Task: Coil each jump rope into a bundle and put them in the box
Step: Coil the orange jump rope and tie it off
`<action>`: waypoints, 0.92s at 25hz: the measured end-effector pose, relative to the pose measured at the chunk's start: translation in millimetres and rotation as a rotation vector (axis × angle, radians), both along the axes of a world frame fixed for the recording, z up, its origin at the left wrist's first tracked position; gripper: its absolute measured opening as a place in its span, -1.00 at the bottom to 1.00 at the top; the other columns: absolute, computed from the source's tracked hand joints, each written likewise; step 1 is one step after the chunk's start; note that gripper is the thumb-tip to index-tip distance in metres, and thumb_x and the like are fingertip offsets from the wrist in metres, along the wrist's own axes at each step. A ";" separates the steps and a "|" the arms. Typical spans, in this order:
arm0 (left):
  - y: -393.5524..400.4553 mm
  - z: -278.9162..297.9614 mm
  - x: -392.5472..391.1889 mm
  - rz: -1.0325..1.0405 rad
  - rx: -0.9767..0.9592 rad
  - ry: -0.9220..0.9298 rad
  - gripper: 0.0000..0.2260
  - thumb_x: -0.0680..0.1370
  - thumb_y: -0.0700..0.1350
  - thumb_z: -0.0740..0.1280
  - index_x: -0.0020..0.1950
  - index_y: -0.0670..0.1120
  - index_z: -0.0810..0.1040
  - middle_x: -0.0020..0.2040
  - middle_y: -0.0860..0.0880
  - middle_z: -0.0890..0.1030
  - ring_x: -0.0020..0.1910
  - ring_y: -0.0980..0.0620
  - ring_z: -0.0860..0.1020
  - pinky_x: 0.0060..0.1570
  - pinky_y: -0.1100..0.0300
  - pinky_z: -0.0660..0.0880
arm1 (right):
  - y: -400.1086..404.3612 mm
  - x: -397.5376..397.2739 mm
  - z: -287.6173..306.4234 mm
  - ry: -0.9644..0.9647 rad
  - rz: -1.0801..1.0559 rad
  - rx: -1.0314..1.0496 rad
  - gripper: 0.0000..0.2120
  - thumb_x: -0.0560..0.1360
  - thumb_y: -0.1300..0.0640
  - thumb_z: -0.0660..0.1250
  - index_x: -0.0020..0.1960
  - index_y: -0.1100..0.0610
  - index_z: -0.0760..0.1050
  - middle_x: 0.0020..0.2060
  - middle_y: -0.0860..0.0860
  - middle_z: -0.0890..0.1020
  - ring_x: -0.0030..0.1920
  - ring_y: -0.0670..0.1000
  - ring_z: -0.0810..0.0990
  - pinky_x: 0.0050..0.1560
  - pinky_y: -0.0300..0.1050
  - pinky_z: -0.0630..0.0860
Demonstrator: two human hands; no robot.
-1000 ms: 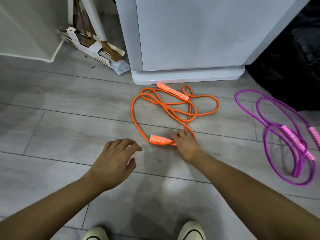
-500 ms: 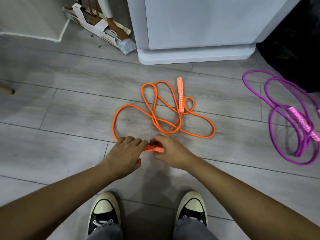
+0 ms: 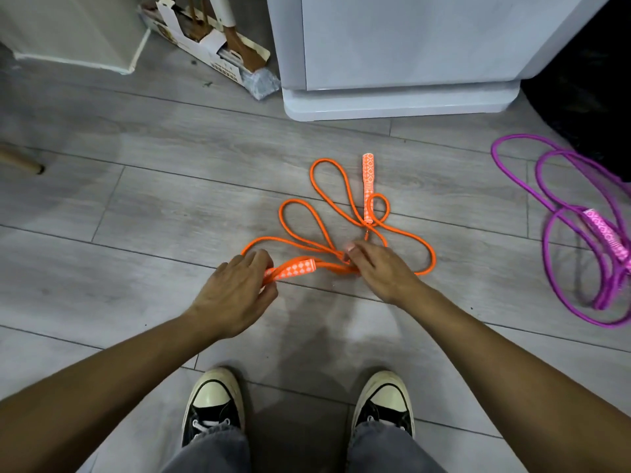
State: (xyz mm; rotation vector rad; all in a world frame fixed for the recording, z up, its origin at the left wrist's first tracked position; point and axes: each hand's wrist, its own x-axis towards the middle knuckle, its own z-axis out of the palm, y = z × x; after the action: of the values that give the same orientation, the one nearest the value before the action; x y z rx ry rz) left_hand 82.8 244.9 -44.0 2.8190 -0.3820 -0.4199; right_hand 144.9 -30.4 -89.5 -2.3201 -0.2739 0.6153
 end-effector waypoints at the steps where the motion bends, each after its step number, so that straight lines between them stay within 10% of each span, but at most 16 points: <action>1: 0.4 -0.5 1.5 0.021 0.023 0.033 -0.64 0.50 0.23 0.03 0.02 -0.02 0.38 -0.12 0.02 0.47 -0.14 -0.11 0.48 -0.17 0.03 0.36 | -4.5 0.9 -1.6 0.013 0.009 -0.053 -0.73 0.66 -0.05 0.16 -0.04 0.06 0.55 -0.17 -0.03 0.65 -0.12 0.04 0.58 -0.09 -0.04 0.44; 9: 4.2 -23.6 -11.7 -0.186 0.234 0.120 -0.70 0.42 0.00 0.37 0.12 -0.03 0.56 -0.05 -0.12 0.55 -0.08 -0.22 0.54 -0.11 -0.06 0.48 | 6.2 -20.6 -12.7 0.350 0.241 0.051 -0.85 0.39 -0.15 0.46 -0.08 -0.15 0.64 -0.22 -0.07 0.66 -0.18 -0.06 0.62 -0.12 -0.06 0.57; 16: -3.3 -23.1 -11.5 0.306 -0.402 0.473 -0.77 0.52 -0.31 0.22 0.04 -0.01 0.49 -0.08 0.11 0.68 -0.08 0.16 0.60 -0.12 0.20 0.50 | 12.8 -44.9 -26.1 -0.238 0.156 -0.025 -0.91 0.44 0.08 0.33 -0.09 0.08 0.55 -0.21 -0.02 0.59 -0.18 0.04 0.56 -0.18 -0.11 0.41; 20: 3.9 -27.1 -14.7 0.279 -0.304 0.450 -0.77 0.53 -0.29 0.21 0.05 0.01 0.49 -0.08 0.09 0.66 -0.09 0.06 0.60 -0.10 0.13 0.52 | 8.7 -74.6 -50.6 -0.230 0.542 -0.218 -0.58 0.42 -0.25 0.26 0.12 0.00 0.54 0.00 -0.01 0.57 0.03 0.06 0.54 0.09 -0.01 0.43; 23: 18.6 -26.8 -18.4 -0.007 0.013 0.437 -0.64 0.45 -0.32 0.15 0.10 0.04 0.53 0.02 0.01 0.59 0.06 -0.06 0.56 -0.01 0.11 0.46 | 12.1 -98.1 -74.5 -0.328 0.708 -0.407 -0.64 0.29 -0.08 0.46 0.05 -0.02 0.53 -0.12 -0.01 0.57 -0.10 0.09 0.59 0.05 0.00 0.39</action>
State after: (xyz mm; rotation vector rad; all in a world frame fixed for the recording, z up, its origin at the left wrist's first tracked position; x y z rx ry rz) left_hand 64.4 263.6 -70.8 2.6343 -0.2935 -1.0133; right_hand 46.8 -18.4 -164.0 -2.6985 -1.2605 0.6575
